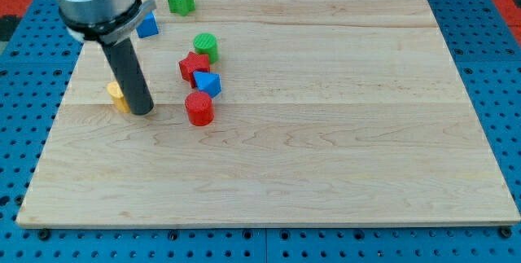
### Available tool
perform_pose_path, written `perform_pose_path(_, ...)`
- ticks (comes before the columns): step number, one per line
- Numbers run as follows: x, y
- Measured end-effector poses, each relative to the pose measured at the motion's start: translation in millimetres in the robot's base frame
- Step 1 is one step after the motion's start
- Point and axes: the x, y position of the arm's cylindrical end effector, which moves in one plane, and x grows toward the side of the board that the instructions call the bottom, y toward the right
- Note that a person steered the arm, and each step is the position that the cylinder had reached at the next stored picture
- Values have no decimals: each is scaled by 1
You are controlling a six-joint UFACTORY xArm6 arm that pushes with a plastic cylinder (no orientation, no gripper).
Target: Put your arm diagonally bottom left to the red circle
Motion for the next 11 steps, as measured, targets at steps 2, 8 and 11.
perform_pose_path(2,-33,-40)
perform_pose_path(8,64,50)
perform_pose_path(11,65,50)
